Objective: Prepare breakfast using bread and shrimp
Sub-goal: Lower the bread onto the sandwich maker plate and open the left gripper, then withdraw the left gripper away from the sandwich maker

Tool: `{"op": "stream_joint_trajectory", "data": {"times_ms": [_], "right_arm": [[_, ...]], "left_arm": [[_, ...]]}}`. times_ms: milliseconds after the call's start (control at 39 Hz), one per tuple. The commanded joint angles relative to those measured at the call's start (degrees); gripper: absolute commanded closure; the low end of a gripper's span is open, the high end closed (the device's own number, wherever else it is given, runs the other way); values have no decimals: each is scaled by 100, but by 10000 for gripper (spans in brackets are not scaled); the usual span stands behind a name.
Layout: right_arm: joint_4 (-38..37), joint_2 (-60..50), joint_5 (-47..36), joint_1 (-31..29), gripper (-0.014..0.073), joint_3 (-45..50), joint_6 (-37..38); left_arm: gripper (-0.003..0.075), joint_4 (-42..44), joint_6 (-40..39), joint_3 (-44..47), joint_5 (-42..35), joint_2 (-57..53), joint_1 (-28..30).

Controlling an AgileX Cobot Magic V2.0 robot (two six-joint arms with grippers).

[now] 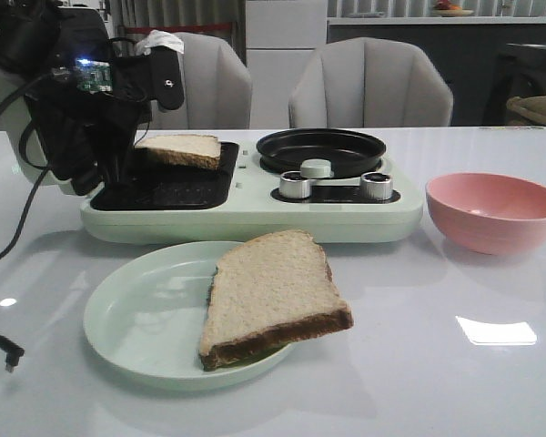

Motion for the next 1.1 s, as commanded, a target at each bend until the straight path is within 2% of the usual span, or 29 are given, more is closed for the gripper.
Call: {"op": "stream_joint_trajectory", "data": {"times_ms": [0,103,436,693,898,1078], "right_arm": [[-44,-46,-491,-22,442,-125,-13],[-44,-46,-491,-22,442,-125,-13],[-44,-46,-491,-22,442,-125,-13],[-44,-46,-491,-22,442,-125,-13],[-44,-46,-491,-22,442,-125,-13],[-44,-46,-491,-22,442,-125,-13]], "left_arm": [[176,102,-496,-88,-13,-502,-20],[176,102,-806,26,-40,-689,-57],[176,102,-904,924,-40,-1911,-441],[176,92,-2621,1160,25,-3195,-823],[176,92,-3954,1377,285,-4178,-852],[176,92,-4499,1831,584,-5024,-852]]}}
